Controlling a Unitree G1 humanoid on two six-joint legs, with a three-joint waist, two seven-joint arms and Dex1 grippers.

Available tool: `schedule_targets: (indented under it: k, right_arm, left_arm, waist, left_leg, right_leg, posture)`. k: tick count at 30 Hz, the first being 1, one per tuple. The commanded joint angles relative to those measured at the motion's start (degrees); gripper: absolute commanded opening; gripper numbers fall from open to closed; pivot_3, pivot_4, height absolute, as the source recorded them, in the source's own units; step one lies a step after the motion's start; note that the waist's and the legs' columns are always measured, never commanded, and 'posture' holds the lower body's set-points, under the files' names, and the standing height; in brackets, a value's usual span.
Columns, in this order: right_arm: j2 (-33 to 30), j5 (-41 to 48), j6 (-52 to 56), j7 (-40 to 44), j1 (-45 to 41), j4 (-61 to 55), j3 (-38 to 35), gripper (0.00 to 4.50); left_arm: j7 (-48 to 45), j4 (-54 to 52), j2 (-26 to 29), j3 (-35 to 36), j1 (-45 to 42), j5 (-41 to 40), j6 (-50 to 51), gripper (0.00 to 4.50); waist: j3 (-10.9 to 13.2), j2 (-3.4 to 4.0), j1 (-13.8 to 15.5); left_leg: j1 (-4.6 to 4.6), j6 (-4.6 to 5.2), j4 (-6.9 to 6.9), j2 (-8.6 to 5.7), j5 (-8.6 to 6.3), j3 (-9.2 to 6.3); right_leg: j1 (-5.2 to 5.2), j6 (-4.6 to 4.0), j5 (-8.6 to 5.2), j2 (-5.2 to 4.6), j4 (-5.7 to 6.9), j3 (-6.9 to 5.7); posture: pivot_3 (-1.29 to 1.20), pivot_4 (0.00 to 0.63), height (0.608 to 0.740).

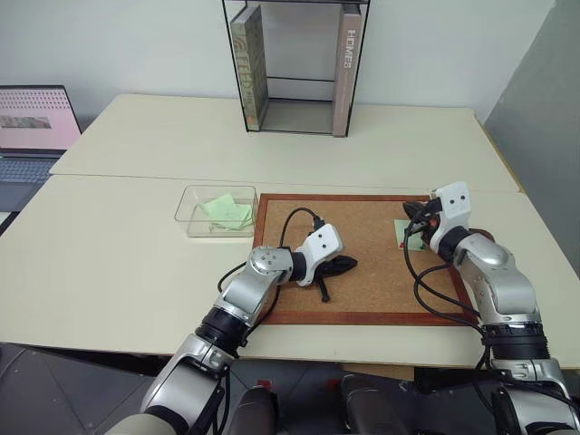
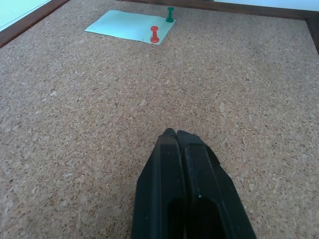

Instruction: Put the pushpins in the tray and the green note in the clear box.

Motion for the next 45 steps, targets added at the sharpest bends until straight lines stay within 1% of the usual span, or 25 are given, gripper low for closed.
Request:
schedule_targets:
  k: [1,5,10,14,19,25,27,28,29,30,33,35,36,37,38,41,44,45]
  right_arm:
    - [-1.5,1.2,2.4,-1.3,1.2,-6.9,-3.4,0.07]
    - [-6.1,1.0,6.1,-1.9,7.2,-13.7,-8.4,0.07]
    - [-8.6,0.1,8.1,-3.7,11.5,-15.2,-12.0,0.07]
    - [-11.1,-3.0,7.9,-3.9,15.0,-14.1,-11.3,0.07]
    - [-13.0,-6.7,7.3,-4.3,16.8,-11.7,-9.0,0.07]
    - [-13.2,-7.7,8.2,-4.1,17.3,-10.8,-9.1,0.07]
    - [-13.1,-8.0,8.4,-4.0,17.4,-10.5,-9.1,0.47]
    - [-13.1,-8.1,8.4,-3.9,17.3,-10.3,-9.1,0.54]
    - [-13.1,-8.2,8.5,-3.9,17.2,-10.2,-9.0,0.71]
    - [-13.0,-8.3,8.5,-4.0,17.1,-10.1,-9.0,0.99]
    - [-12.9,-8.2,8.9,-4.0,17.1,-10.1,-9.1,1.57]
    - [-12.7,-8.2,9.0,-4.0,17.1,-10.3,-9.2,2.07]
    - [-12.7,-8.1,9.0,-4.1,17.2,-10.5,-9.4,2.15]
    - [-12.6,-8.0,9.0,-4.2,17.2,-10.7,-9.5,2.54]
    - [-12.6,-8.0,9.0,-4.3,17.2,-11.0,-9.8,2.63]
    - [-12.2,-6.9,9.0,-4.7,16.7,-12.9,-11.5,3.22]
    - [-11.2,-4.3,10.4,-4.5,16.4,-16.8,-13.6,3.92]
    - [-10.6,-3.1,11.0,-4.2,16.5,-18.4,-14.2,3.92]
  left_arm:
    - [0.4,0.9,0.8,-0.3,0.4,1.4,1.1,0.0]
    - [-0.2,0.2,0.8,-0.5,0.8,1.1,1.1,0.0]
    - [-0.2,0.2,0.9,-0.7,0.8,1.4,0.3,0.0]
    - [-0.3,0.7,0.8,-0.8,0.5,1.5,0.0,0.0]
    - [-0.4,0.8,0.6,-1.0,0.5,1.6,-0.3,0.0]
    - [-0.4,0.6,0.9,-0.9,0.7,1.7,-0.5,0.0]
    - [-0.4,0.6,0.9,-0.9,0.7,1.7,-0.5,0.0]
    - [-0.3,0.8,0.9,-0.9,0.6,1.7,-0.5,0.0]
    - [-0.3,0.9,0.8,-0.9,0.5,1.7,-0.6,0.0]
    - [-0.3,0.9,0.8,-0.8,0.5,1.7,-0.6,0.0]
    - [-0.4,0.9,0.9,-0.8,0.5,1.7,-0.6,0.0]
    - [-0.4,1.1,0.9,-0.9,0.4,1.8,-0.8,0.0]
    - [-0.5,1.2,0.9,-0.9,0.3,1.8,-0.8,0.0]
    - [-0.5,1.3,1.0,-0.9,0.3,1.8,-0.9,0.0]
    - [-0.5,1.3,1.0,-0.9,0.2,1.8,-0.9,0.0]
    - [-0.6,1.6,1.0,-0.8,0.1,1.9,-1.1,0.0]
    - [-0.6,1.7,1.0,-0.8,0.1,1.9,-1.2,0.0]
    - [-0.5,1.7,1.0,-0.8,0.1,1.9,-1.2,0.0]
  waist:
    - [0.0,0.0,0.0]
    - [0.0,0.0,0.2]
    - [-0.1,0.08,0.3]
    - [-0.1,0.09,0.2]
    - [-0.1,0.11,0.1]
    - [-0.1,0.12,0.2]
    - [-0.1,0.11,0.2]
    - [-0.1,0.11,0.2]
    - [-0.1,0.11,0.2]
    - [-0.1,0.11,0.2]
    - [-0.1,0.12,0.2]
    - [-0.1,0.12,0.2]
    - [-0.1,0.12,0.2]
    - [-0.1,0.12,0.2]
    - [-0.1,0.11,0.2]
    - [-0.1,0.12,0.2]
    - [-0.1,0.12,0.2]
    - [-0.1,0.12,0.2]
  left_leg:
    - [0.0,0.0,0.0,0.0,0.0,0.0]
    - [-0.02,0.0,-0.02,0.0,0.0,-0.01]
    - [0.0,0.0,-0.03,0.0,0.0,0.01]
    - [0.02,0.01,-0.01,-0.01,0.01,0.01]
    - [0.02,0.01,-0.01,-0.01,0.01,0.04]
    - [0.01,0.01,-0.03,-0.01,0.01,0.04]
    - [0.01,0.01,-0.02,-0.01,0.01,0.03]
    - [0.01,0.01,-0.02,-0.01,0.01,0.03]
    - [0.01,0.01,-0.01,-0.01,0.01,0.03]
    - [0.01,0.01,-0.01,-0.01,0.01,0.03]
    - [0.01,0.01,-0.02,-0.01,0.01,0.03]
    - [0.01,0.01,-0.02,-0.01,0.01,0.03]
    - [0.01,0.01,-0.02,-0.01,0.01,0.03]
    - [0.01,0.01,-0.02,-0.01,0.01,0.03]
    - [0.01,0.01,-0.02,-0.01,0.01,0.03]
    - [0.01,0.01,-0.02,-0.01,0.01,0.03]
    - [0.01,0.01,-0.02,-0.01,0.01,0.03]
    - [0.01,0.01,-0.02,-0.01,0.01,0.03]
  right_leg:
    - [0.0,0.0,0.0,0.0,0.0,0.01]
    - [0.0,-0.01,-0.01,0.0,-0.01,-0.01]
    - [0.0,-0.01,-0.01,-0.01,-0.05,0.01]
    - [0.01,-0.02,-0.02,0.0,-0.02,0.01]
    - [0.01,-0.02,-0.02,-0.01,-0.05,0.04]
    - [0.01,-0.01,-0.02,-0.01,-0.07,0.04]
    - [0.01,-0.01,-0.02,-0.01,-0.06,0.04]
    - [0.01,-0.01,-0.02,-0.01,-0.06,0.03]
    - [0.01,-0.01,-0.02,-0.01,-0.06,0.03]
    - [0.01,-0.01,-0.02,-0.01,-0.06,0.03]
    - [0.01,-0.01,-0.02,-0.01,-0.06,0.03]
    - [0.01,-0.02,-0.02,-0.01,-0.07,0.03]
    - [0.01,-0.01,-0.02,-0.01,-0.07,0.03]
    - [0.01,-0.01,-0.02,-0.01,-0.07,0.03]
    - [0.01,-0.01,-0.02,-0.01,-0.07,0.04]
    - [0.01,-0.01,-0.02,-0.01,-0.07,0.03]
    - [0.01,-0.02,-0.02,-0.01,-0.07,0.04]
    - [0.01,-0.01,-0.02,-0.01,-0.07,0.03]
  posture:
    - [0.0,0.15,0.74]
    - [0.0,0.15,0.74]
    - [0.0,0.15,0.74]
    - [0.0,0.15,0.74]
    - [0.0,0.15,0.74]
    - [0.0,0.15,0.74]
    - [0.0,0.15,0.74]
    - [0.0,0.15,0.74]
    - [0.0,0.15,0.74]
    - [0.0,0.15,0.74]
    - [0.0,0.15,0.74]
    - [0.0,0.15,0.74]
    - [0.0,0.15,0.74]
    - [0.0,0.15,0.74]
    - [0.0,0.15,0.74]
    - [0.0,0.15,0.74]
    - [0.0,0.15,0.74]
    - [0.0,0.15,0.74]
